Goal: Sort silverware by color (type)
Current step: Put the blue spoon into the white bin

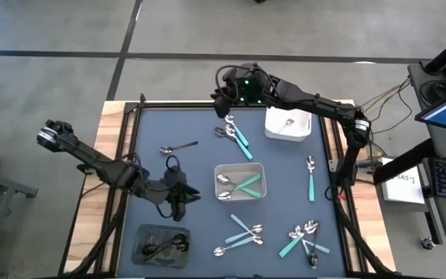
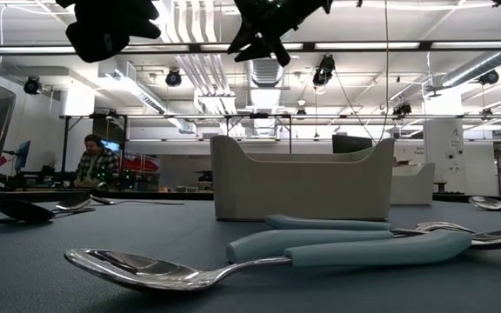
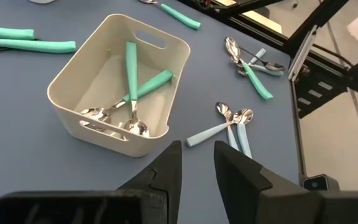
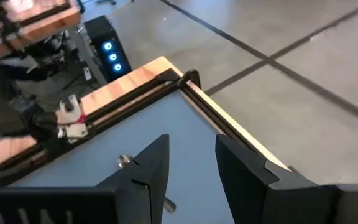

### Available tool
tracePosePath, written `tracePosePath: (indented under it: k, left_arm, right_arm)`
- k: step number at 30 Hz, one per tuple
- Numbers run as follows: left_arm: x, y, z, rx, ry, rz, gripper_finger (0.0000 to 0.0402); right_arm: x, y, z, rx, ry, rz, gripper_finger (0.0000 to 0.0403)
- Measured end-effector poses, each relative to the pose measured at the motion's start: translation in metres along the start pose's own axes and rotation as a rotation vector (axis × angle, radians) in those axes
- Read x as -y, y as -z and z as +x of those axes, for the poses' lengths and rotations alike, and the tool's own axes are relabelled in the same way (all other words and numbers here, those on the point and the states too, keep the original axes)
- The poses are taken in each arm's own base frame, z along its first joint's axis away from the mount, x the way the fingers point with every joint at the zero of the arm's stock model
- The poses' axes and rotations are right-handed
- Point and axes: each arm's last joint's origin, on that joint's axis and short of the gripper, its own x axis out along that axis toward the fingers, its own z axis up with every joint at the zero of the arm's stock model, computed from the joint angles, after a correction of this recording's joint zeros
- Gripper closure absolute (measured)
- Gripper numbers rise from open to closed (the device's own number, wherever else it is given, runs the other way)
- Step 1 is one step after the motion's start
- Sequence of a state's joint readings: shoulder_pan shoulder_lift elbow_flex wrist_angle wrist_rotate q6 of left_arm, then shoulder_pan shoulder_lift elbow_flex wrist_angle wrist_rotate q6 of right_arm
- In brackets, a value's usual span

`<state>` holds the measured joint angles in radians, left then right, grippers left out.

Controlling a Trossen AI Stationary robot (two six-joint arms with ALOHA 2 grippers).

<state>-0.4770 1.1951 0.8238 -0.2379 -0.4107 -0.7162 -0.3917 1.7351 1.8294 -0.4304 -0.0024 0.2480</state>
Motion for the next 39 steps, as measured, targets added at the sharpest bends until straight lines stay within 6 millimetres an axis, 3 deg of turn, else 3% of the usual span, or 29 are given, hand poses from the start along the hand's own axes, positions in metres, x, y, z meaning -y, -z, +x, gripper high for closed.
tracePosePath:
  k: [7, 12, 15, 18, 23, 27, 32, 39]
  left_arm:
    - [0.000, 0.001, 0.000, -0.006, -0.004, 0.004, 0.0325]
    - [0.003, 0.003, -0.002, -0.017, 0.015, 0.013, 0.0325]
    - [0.005, 0.007, -0.003, -0.032, 0.021, 0.026, 0.0325]
    - [0.004, 0.009, -0.004, -0.049, 0.012, 0.036, 0.0325]
    - [0.003, 0.011, -0.004, -0.056, 0.006, 0.040, 0.0325]
    - [0.004, 0.010, -0.004, -0.053, 0.011, 0.036, 0.0325]
    - [0.005, 0.012, -0.005, -0.068, 0.028, 0.036, 0.0325]
    - [0.011, 0.020, -0.009, -0.099, 0.052, 0.050, 0.0325]
  right_arm:
    - [-0.002, 0.003, 0.000, -0.031, -0.018, 0.086, 0.0280]
    - [-0.007, 0.023, -0.005, -0.332, -0.239, 0.295, 0.0280]
    - [-0.036, 0.041, -0.017, -0.512, -0.314, 0.284, 0.0280]
    - [-0.081, 0.061, -0.036, -0.602, -0.291, 0.191, 0.0280]
    - [-0.153, 0.102, -0.077, -0.678, -0.167, 0.025, 0.0280]
    - [-0.200, 0.144, -0.100, -0.732, -0.062, 0.000, 0.0280]
    - [-0.233, 0.198, -0.095, -0.819, 0.061, 0.067, 0.0280]
    - [-0.244, 0.250, -0.060, -0.936, 0.195, 0.127, 0.0280]
